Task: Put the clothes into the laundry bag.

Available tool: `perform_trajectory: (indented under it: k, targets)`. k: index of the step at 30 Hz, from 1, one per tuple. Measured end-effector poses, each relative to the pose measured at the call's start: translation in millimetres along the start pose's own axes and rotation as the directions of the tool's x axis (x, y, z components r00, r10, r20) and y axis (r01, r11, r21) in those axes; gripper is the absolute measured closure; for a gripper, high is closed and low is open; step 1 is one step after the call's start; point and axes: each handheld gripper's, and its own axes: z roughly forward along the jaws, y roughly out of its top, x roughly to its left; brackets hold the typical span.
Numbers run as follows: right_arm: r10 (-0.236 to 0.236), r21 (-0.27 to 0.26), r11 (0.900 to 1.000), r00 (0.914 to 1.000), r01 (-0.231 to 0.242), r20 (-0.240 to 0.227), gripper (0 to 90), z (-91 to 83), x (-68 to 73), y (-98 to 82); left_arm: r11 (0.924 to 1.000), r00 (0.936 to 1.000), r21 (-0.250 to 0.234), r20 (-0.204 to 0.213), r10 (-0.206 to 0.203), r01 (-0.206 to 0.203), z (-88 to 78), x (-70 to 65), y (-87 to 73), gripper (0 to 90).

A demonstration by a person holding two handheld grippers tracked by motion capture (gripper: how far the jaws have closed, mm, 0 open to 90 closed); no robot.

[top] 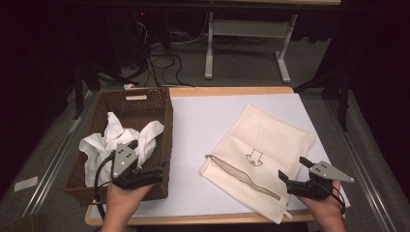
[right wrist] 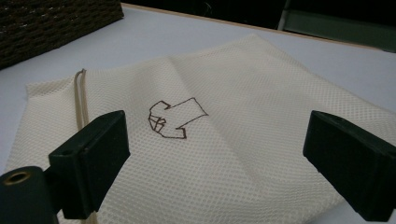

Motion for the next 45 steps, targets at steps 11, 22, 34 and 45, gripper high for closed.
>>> perform_trajectory:
  k: [11,22,34,45]
  targets:
    - [-0.024,0.058,0.998,0.9996,0.024,-0.016,0.3,5.3,-1.0,-0.2,0.9996,0.9911,0.003,-0.131,-0.027,0.028,-15.2,33.4,-4.1,0.1]
    - [0.001,0.074,0.997,0.9998,0.000,-0.019,0.3,7.1,-2.7,-2.0,0.9986,0.9768,0.018,-0.209,-0.045,0.050,-28.5,65.8,-13.1,0.1]
    - [0.019,0.082,0.997,0.9995,-0.017,-0.024,0.3,9.2,-4.2,-3.8,0.9967,0.9734,0.003,-0.215,-0.078,0.081,-33.1,77.6,-19.3,0.6]
    - [0.050,0.079,0.996,0.9983,-0.047,-0.029,0.3,9.1,-6.8,-3.4,0.9872,0.9613,0.056,-0.242,-0.131,0.149,-37.7,91.5,-22.8,6.9]
